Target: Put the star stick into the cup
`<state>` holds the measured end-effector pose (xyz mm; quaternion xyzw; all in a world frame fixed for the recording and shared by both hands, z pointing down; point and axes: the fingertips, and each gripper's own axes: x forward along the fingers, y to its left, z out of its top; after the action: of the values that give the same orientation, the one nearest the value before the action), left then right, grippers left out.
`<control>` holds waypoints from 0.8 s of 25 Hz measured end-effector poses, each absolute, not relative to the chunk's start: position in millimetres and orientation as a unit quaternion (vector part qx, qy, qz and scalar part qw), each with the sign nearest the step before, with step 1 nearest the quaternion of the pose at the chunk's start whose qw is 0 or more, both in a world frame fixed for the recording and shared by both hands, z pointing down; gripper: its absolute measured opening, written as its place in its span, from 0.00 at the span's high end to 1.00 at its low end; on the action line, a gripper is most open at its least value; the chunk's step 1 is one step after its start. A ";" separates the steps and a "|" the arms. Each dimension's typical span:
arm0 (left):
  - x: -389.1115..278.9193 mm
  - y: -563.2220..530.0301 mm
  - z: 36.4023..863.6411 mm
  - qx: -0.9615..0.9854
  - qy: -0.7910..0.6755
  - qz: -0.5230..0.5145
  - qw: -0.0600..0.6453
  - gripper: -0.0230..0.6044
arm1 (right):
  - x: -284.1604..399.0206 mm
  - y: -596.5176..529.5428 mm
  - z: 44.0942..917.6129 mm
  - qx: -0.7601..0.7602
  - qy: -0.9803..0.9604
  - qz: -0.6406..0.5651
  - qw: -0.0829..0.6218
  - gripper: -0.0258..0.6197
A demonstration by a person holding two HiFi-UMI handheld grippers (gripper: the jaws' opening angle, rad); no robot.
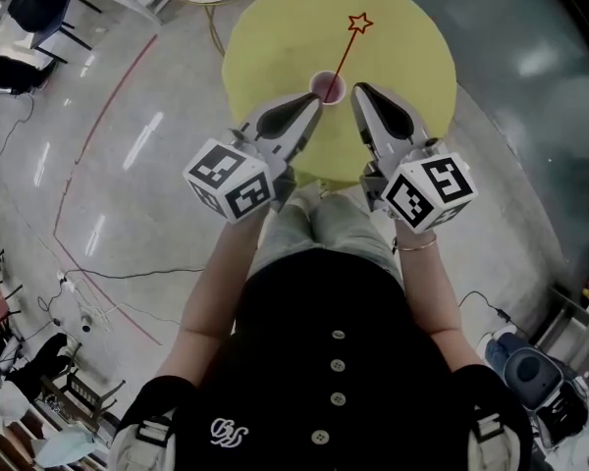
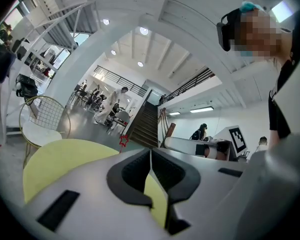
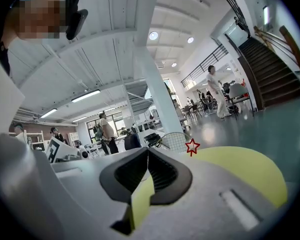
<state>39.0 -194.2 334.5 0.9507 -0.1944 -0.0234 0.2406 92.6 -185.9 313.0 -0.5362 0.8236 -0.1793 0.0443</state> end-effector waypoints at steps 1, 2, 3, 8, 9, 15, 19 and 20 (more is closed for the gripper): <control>38.4 -191.1 332.3 0.951 -0.191 -0.026 0.240 0.93 | 91.8 -181.8 310.5 -0.536 0.824 -0.177 0.046 0.95; 37.8 -187.5 330.2 0.952 -0.187 -0.029 0.239 0.93 | 90.8 -177.7 308.1 -0.535 0.825 -0.176 0.049 0.95; 37.2 -183.5 328.6 0.954 -0.183 -0.030 0.238 0.93 | 89.8 -173.9 305.9 -0.536 0.824 -0.174 0.052 0.96; 34.9 -161.8 329.9 0.957 -0.166 -0.034 0.236 0.93 | 80.3 -154.5 304.8 -0.540 0.822 -0.170 0.056 0.96; 34.5 -157.9 330.0 0.958 -0.163 -0.033 0.235 0.93 | 77.7 -150.8 305.1 -0.539 0.823 -0.169 0.054 0.96; 29.9 -141.5 326.3 0.962 -0.154 -0.030 0.223 0.93 | 71.3 -128.6 308.6 -0.541 0.824 -0.163 0.046 0.96; 23.6 -129.4 321.2 0.964 -0.149 -0.026 0.219 0.93 | 68.8 -114.7 309.8 -0.546 0.820 -0.167 0.042 0.96; 21.5 -126.8 320.0 0.964 -0.149 -0.025 0.218 0.93 | 67.7 -112.1 309.2 -0.547 0.819 -0.167 0.041 0.96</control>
<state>21.5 -126.8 320.0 0.9641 -0.1491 -0.0254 0.2182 67.7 -112.1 309.2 -0.5474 0.8191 -0.1669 0.0412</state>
